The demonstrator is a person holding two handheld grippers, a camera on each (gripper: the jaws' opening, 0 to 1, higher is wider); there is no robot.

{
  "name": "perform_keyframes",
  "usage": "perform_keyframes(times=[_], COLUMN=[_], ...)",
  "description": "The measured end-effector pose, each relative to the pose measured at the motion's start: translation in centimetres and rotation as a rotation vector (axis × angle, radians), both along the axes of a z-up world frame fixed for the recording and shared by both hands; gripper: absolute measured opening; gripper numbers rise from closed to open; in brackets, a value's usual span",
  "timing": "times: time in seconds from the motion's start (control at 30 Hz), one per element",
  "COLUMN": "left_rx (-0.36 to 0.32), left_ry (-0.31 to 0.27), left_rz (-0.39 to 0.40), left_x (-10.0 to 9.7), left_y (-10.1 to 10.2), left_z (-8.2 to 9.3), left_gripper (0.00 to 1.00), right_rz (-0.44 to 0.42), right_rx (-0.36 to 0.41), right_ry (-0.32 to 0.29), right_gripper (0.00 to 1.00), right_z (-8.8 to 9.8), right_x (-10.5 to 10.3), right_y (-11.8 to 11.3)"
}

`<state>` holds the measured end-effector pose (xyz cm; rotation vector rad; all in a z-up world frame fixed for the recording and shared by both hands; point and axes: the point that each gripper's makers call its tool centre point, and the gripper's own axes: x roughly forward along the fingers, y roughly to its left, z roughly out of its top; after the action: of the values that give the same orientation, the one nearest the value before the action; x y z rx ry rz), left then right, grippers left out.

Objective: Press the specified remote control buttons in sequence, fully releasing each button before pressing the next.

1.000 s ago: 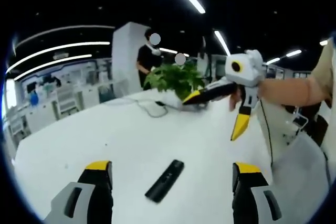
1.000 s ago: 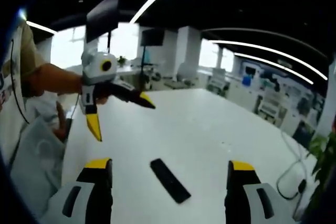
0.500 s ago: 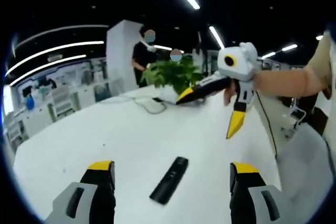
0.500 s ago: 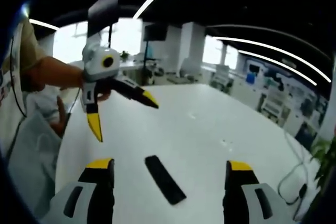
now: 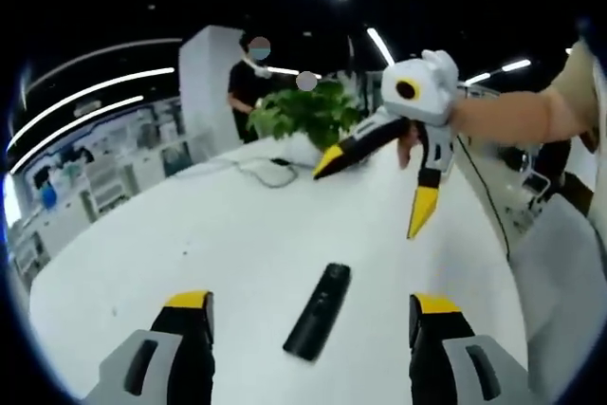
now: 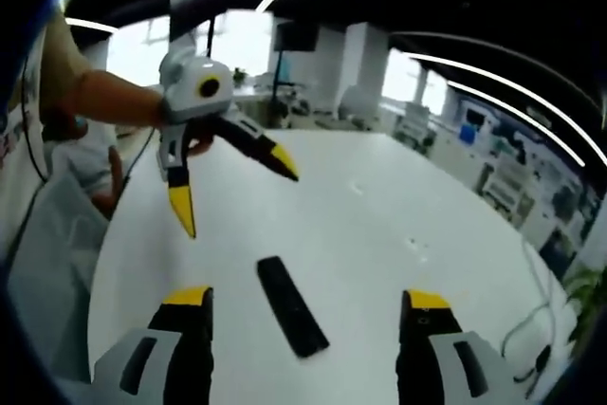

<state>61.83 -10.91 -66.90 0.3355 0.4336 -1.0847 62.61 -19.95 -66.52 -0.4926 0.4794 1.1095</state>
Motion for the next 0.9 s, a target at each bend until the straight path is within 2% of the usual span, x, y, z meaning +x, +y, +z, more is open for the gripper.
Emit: perform_keyframes(times=[0.23,0.37,0.6,0.9], left_rx=[0.027,0.047,0.095,0.122], left_ry=[0.009,-0.004,0.011,0.019], left_rz=[-0.018,-0.04,-0.061,-0.085], left_x=[0.6,0.7,0.8,0.9], left_y=[-0.2,-0.3,-0.2,-0.7], left_z=[-1.0,-1.3,-3.1,-4.2], left_gripper=[0.83,0.78,0.76,0.74], right_rz=[0.027,0.044,0.076,0.086], right_rx=[-0.04,-0.073,-0.123,-0.16], right_ry=[0.027,0.034,0.058,0.09], right_gripper=[0.74,0.72,0.7,0.65], right_z=[-1.5,-2.3,-4.1,-5.7], right_x=[0.6,0.7,0.1,0.4], right_y=[-0.2,-0.2,0.0,-0.2])
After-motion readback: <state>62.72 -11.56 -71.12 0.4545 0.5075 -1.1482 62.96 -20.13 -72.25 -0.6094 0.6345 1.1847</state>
